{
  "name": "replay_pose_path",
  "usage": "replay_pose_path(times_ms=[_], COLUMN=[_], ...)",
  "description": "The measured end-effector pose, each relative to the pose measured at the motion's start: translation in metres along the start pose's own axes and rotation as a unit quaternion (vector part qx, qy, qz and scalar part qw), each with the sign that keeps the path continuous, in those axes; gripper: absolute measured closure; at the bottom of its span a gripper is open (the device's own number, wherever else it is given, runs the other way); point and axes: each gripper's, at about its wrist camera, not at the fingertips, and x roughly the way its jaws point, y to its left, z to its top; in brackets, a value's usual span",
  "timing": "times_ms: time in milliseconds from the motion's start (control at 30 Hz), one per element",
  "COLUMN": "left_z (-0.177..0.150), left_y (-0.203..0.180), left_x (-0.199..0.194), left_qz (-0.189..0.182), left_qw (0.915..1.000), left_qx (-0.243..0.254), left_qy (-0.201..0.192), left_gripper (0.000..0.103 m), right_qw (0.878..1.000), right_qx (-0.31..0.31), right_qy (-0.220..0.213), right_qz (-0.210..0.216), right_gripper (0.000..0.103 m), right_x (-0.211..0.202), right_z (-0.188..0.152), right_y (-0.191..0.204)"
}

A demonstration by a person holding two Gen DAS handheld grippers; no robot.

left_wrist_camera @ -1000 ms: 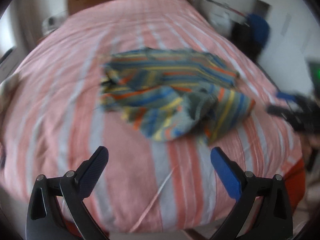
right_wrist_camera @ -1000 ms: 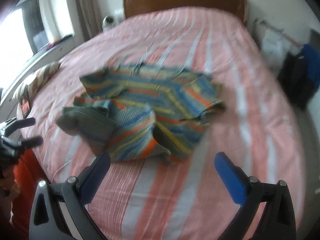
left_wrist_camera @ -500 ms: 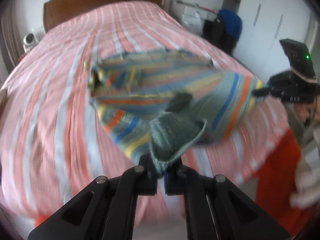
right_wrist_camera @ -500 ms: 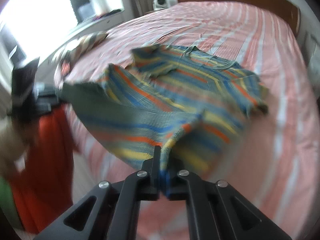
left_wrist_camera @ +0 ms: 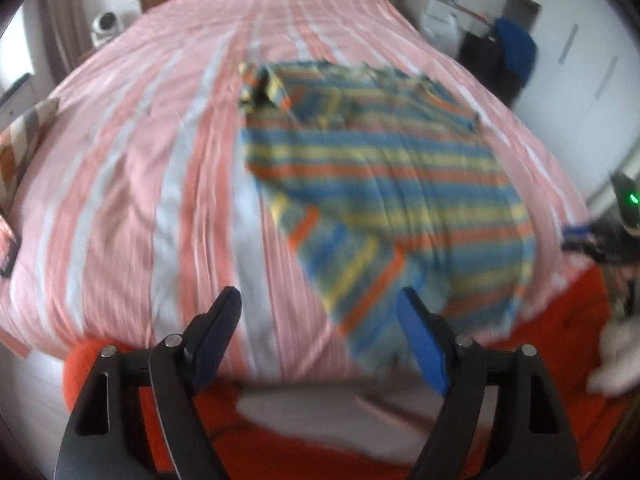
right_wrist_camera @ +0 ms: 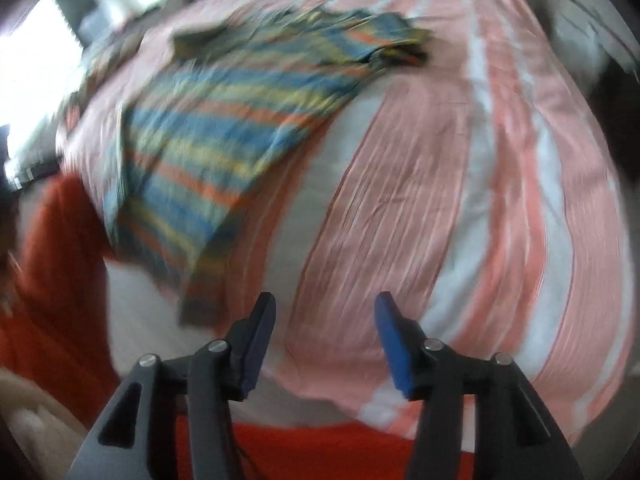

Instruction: Fold small clothes

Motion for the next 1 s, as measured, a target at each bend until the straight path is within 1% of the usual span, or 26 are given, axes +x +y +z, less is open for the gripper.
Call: replay_pose_path(times_ms=[67,133,167,200,267,300,333,367,400,433,467,500,533,567,600,633,667,700,733,767,800,833,867,900,967,1000], left_z=[0.016,0.032,0.036,0.043,0.039,0.032,0.022,0.014,0.006,-0.011,-0.021,-0.030,-0.040,-0.048,-0.053,-0.054,-0.054,-0.054,-0.052,-0.050,-0.050,-0.048,-0.048,-0.051,-0.054,-0.053], left_y=[-0.006,-0.010,-0.014,-0.022,-0.024,-0.023,-0.021,-0.017,-0.010,0.005,0.019,0.032,0.048,0.059,0.068,0.071,0.072,0.069,0.062,0.052,0.039,0.027,0.015,-0.001,-0.018,-0.025], left_x=[0.023,0.053,0.063,0.082,0.097,0.103,0.098,0.091,0.083,0.063,0.050,0.041,0.030,0.020,0.011,0.007,0.006,0.006,0.011,0.018,0.028,0.042,0.053,0.069,0.079,0.080], left_qz=[0.046,0.087,0.101,0.142,0.200,0.224,0.231,0.240,0.254,0.267,0.275,0.302,0.335,0.340,0.310,0.271,0.223,0.182,0.155,0.149,0.157,0.165,0.168,0.169,0.168,0.149], left_qw=[0.9988,0.9949,0.9932,0.9881,0.9788,0.9739,0.9724,0.9703,0.9663,0.9621,0.9591,0.9503,0.9382,0.9355,0.9450,0.9559,0.9671,0.9750,0.9798,0.9819,0.9822,0.9813,0.9797,0.9762,0.9740,0.9769], left_qx=[-0.015,-0.050,-0.057,-0.059,-0.038,-0.020,-0.005,0.003,0.011,0.012,0.006,-0.002,-0.011,-0.022,-0.043,-0.063,-0.082,-0.094,-0.094,-0.082,-0.056,-0.020,0.009,0.045,0.077,0.081], left_qy=[0.002,0.012,0.011,0.009,0.020,0.031,0.029,0.030,0.040,0.057,0.067,0.076,0.086,0.093,0.096,0.095,0.091,0.088,0.085,0.083,0.086,0.097,0.110,0.128,0.132,0.130], left_gripper=[0.016,0.016,0.016,0.016,0.017,0.019,0.023,0.027,0.038,0.043,0.044,0.049,0.052,0.052,0.051,0.044,0.037,0.022,0.016,0.016,0.016,0.016,0.016,0.016,0.028,0.053], right_qw=[0.997,0.989,0.985,0.984,0.984,0.986,0.990,0.995,0.998,0.998,0.997,0.996,0.993,0.990,0.989,0.990,0.992,0.992,0.991,0.990,0.989,0.990,0.990,0.990,0.986,0.985], right_qx=[0.063,0.108,0.122,0.125,0.119,0.113,0.098,0.066,0.038,0.035,0.049,0.058,0.050,0.045,0.053,0.070,0.094,0.107,0.115,0.112,0.095,0.059,0.026,0.003,-0.040,-0.057], right_qy=[-0.012,-0.003,0.005,0.011,0.018,0.024,0.032,0.041,0.048,0.059,0.064,0.069,0.073,0.077,0.079,0.075,0.066,0.061,0.058,0.062,0.070,0.089,0.103,0.114,0.144,0.151], right_qz=[0.052,0.100,0.118,0.127,0.128,0.118,0.097,0.062,0.024,0.005,0.000,-0.023,-0.077,-0.109,-0.112,-0.096,-0.058,-0.019,0.023,0.062,0.084,0.091,0.089,0.086,0.074,0.060], right_gripper=[0.046,0.046,0.046,0.046,0.043,0.043,0.055,0.069,0.093,0.096,0.096,0.096,0.095,0.094,0.090,0.088,0.081,0.059,0.041,0.039,0.039,0.039,0.039,0.042,0.080,0.099], right_x=[0.007,0.022,0.034,0.043,0.059,0.063,0.069,0.072,0.069,0.062,0.054,0.047,0.037,0.030,0.025,0.021,0.017,0.016,0.018,0.023,0.031,0.043,0.055,0.064,0.087,0.093], right_z=[0.008,0.014,0.019,0.022,0.029,0.029,0.030,0.029,0.026,0.020,0.014,0.010,0.002,-0.004,-0.008,-0.011,-0.013,-0.014,-0.015,-0.014,-0.013,-0.011,-0.009,-0.008,-0.006,-0.004], right_y=[-0.011,-0.008,-0.004,0.005,0.025,0.033,0.040,0.047,0.048,0.042,0.031,0.021,0.010,0.003,-0.003,-0.008,-0.012,-0.012,-0.010,-0.004,0.005,0.020,0.031,0.038,0.053,0.056])
